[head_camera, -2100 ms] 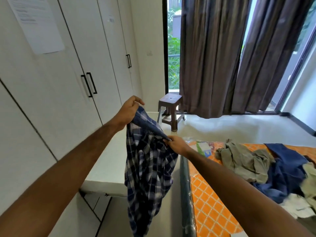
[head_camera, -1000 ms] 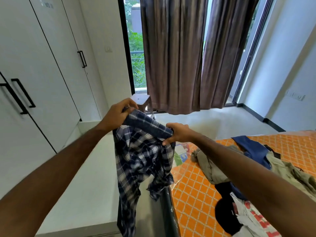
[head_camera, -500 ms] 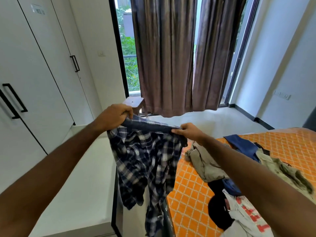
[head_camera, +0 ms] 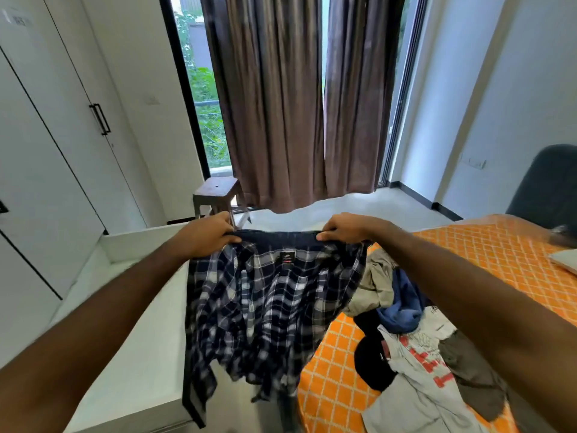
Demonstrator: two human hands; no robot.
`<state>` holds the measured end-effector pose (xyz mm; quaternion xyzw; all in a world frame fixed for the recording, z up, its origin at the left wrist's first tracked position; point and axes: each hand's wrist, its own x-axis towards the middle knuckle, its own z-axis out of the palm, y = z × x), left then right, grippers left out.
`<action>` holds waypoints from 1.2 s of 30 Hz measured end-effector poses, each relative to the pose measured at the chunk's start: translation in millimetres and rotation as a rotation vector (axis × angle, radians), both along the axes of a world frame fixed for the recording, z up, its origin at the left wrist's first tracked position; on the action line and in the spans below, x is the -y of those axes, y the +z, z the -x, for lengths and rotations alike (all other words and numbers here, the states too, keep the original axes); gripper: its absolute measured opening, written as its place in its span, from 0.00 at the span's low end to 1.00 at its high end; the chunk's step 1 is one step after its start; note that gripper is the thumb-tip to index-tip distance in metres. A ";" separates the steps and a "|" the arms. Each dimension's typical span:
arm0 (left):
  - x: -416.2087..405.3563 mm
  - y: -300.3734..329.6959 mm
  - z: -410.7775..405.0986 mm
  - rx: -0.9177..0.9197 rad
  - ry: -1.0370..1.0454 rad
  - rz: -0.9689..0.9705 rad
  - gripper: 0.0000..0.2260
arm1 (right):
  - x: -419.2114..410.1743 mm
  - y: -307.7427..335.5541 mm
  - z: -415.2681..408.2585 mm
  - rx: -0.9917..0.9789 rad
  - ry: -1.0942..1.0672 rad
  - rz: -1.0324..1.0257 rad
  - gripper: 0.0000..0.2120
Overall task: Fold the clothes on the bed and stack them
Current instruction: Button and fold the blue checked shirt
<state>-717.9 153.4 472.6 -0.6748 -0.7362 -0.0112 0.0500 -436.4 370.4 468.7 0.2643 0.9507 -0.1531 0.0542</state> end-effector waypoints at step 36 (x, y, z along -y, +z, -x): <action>-142.7 2.3 -206.3 1.153 0.003 -0.481 0.14 | -15.4 2.3 -70.7 -0.978 -0.285 0.298 0.17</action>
